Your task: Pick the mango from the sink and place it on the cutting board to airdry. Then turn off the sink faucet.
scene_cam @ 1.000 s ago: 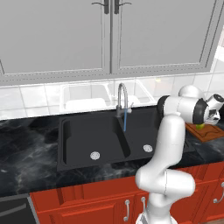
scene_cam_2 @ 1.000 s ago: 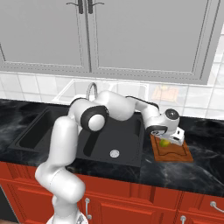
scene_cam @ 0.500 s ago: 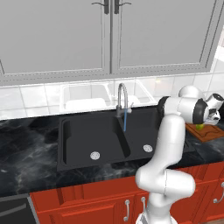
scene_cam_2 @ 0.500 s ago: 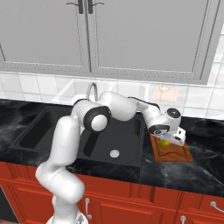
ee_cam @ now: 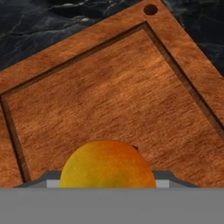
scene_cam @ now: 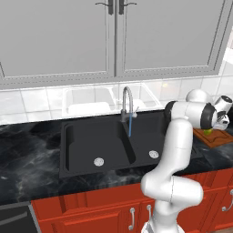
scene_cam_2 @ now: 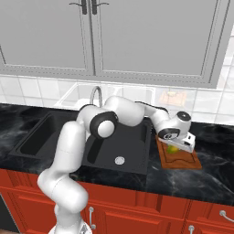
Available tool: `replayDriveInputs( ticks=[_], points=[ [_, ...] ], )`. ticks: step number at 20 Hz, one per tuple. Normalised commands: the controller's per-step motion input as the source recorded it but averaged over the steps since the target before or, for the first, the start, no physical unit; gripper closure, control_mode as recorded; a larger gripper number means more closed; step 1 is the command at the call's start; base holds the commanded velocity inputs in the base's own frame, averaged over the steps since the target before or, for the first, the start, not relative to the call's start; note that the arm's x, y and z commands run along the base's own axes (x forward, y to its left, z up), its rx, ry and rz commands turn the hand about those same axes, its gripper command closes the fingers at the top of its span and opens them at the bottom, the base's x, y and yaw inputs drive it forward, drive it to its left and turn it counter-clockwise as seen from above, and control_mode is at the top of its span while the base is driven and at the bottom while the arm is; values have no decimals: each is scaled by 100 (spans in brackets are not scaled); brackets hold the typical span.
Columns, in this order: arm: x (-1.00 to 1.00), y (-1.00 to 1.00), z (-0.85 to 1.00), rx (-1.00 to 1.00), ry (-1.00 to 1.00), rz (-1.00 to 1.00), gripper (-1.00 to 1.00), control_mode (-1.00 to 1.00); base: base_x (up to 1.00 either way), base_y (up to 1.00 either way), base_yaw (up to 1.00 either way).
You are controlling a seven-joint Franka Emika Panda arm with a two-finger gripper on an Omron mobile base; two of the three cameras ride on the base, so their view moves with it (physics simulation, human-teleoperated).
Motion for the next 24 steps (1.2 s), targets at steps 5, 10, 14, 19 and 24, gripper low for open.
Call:
replayDriveInputs(
  ticks=[5,10,14,19,24],
  points=[
    [-2,0,5,0,-1,2,-100,-100,0,0,0],
    [-9,0,23,0,-3,2,-100,-100,0,0,0],
    [-22,0,37,0,-8,4,-100,-100,0,0,0],
    [-34,13,33,0,-12,6,-100,-100,0,0,0],
    [-53,68,3,-10,-10,3,-100,-100,0,0,0]
  ],
)
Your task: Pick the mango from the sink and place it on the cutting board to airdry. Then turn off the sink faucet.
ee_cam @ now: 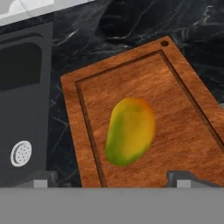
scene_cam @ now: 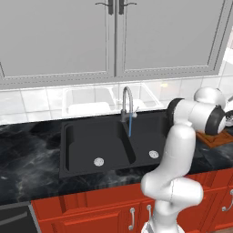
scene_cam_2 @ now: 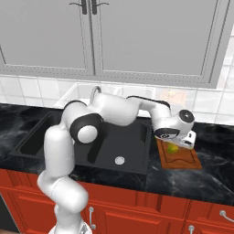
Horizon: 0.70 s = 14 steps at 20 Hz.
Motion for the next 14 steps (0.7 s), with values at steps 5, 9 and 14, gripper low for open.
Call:
replayDriveInputs(
  ticks=[5,9,14],
  points=[
    [-37,61,43,-6,-16,0,-100,-100,0,0,0],
    [-3,35,99,-2,-5,2,-100,-100,0,0,0],
    [-3,19,100,-1,0,4,-100,-100,0,0,0]
  ],
)
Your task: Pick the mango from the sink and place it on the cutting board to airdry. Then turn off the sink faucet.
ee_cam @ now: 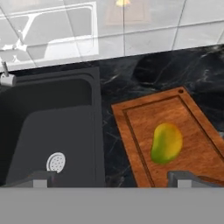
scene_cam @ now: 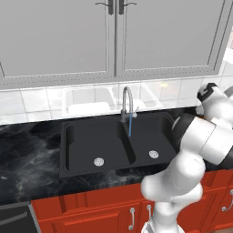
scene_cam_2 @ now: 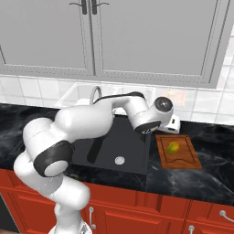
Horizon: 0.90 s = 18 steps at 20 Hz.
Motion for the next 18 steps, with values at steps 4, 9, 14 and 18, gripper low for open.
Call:
replayDriveInputs(
  ticks=[4,9,14,18],
  points=[
    [-16,0,99,0,0,2,-100,-100,0,0,0],
    [-50,0,46,0,-6,0,-100,-100,0,0,0],
    [-37,10,0,1,-6,0,-100,-100,0,0,0],
    [-38,34,3,2,0,-1,-100,-100,0,0,0]
  ],
)
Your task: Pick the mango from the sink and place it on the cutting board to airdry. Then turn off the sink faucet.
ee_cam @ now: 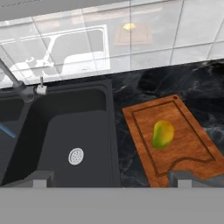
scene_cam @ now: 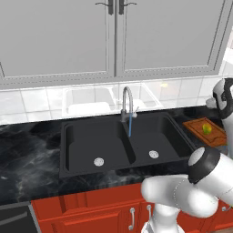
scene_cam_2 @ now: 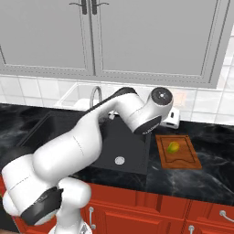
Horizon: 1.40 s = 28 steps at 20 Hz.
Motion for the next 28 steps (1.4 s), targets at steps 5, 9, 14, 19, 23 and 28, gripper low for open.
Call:
replayDriveInputs(
  ticks=[5,9,14,19,23,28],
  points=[
    [-40,46,5,-2,-4,-3,-100,-100,0,0,0],
    [-27,32,51,7,-1,-25,-100,-100,0,0,0],
    [-40,18,22,5,-4,-32,-100,-100,0,0,0],
    [-16,33,22,0,-7,-31,-100,-100,0,0,0],
    [-26,22,1,0,0,-2,-100,-100,0,0,0],
    [-21,15,0,0,0,10,-100,-100,0,0,0]
  ],
)
